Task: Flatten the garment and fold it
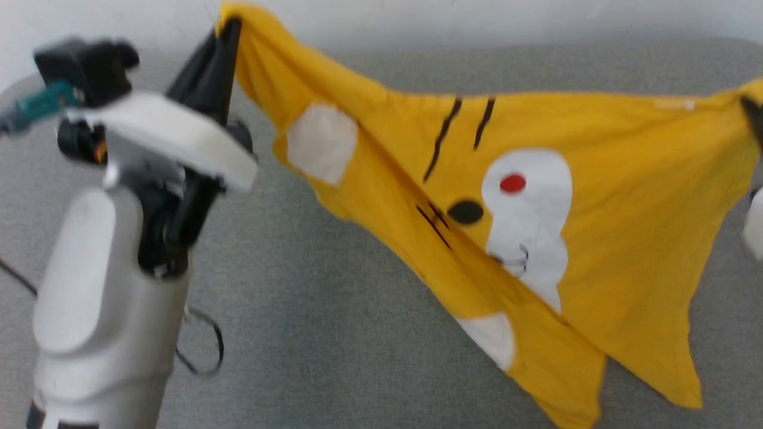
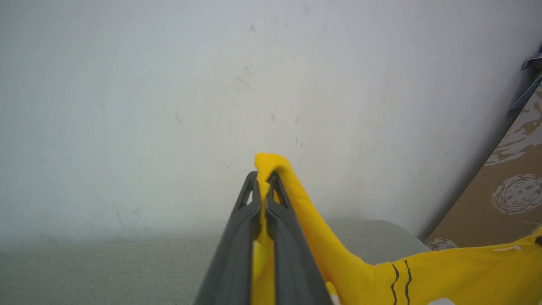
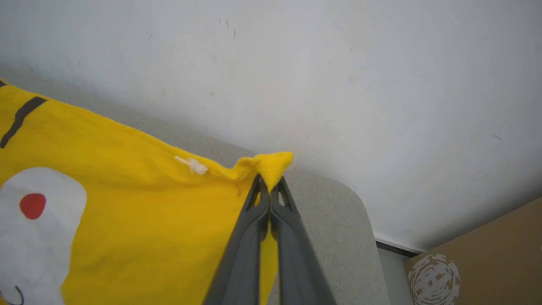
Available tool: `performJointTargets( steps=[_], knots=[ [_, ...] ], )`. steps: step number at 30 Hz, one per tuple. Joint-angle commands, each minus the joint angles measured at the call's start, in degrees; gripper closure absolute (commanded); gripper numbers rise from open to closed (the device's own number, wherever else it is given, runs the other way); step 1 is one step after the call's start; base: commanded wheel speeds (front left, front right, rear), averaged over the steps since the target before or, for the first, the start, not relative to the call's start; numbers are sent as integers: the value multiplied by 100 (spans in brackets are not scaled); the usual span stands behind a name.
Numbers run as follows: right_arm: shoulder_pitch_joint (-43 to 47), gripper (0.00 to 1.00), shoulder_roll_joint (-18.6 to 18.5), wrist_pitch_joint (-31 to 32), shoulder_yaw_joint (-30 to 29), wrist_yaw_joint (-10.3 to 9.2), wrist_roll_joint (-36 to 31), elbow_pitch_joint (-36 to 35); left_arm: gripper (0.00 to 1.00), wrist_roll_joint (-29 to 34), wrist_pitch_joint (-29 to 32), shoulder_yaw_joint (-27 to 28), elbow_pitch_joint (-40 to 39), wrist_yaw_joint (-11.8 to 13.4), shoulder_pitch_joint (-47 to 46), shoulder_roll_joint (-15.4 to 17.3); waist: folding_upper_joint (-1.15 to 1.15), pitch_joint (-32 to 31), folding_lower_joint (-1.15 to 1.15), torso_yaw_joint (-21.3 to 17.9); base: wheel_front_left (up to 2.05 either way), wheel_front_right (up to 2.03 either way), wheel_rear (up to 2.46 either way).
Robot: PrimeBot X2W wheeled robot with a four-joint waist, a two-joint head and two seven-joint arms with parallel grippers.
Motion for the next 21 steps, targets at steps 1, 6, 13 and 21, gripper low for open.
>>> performJointTargets(
  steps=[1, 6, 13, 21],
  knots=[
    [-368, 100, -138, 76, 80, -6, 69, -14, 100, 115, -1, -29, 140, -34, -455, -19, 0, 548, -1, -141, 0, 0, 0],
    [-1498, 100, -491, 194, 461, -6, 137, 236, 100, 528, -50, -152, 565, -36, -1702, 40, 0, 1095, -1, -296, 0, 0, 0],
    [-3487, 100, -722, 37, 1245, -6, 82, 1029, 100, 1194, -233, -187, 1297, 134, -3763, 168, 0, 1945, -1, -525, 0, 0, 0],
    [-5302, 100, -214, -562, 1175, -6, -215, 2160, 100, 1577, -1037, 15, 1901, 413, -5680, 121, 0, 2501, -1, -684, 0, 0, 0]
  ],
)
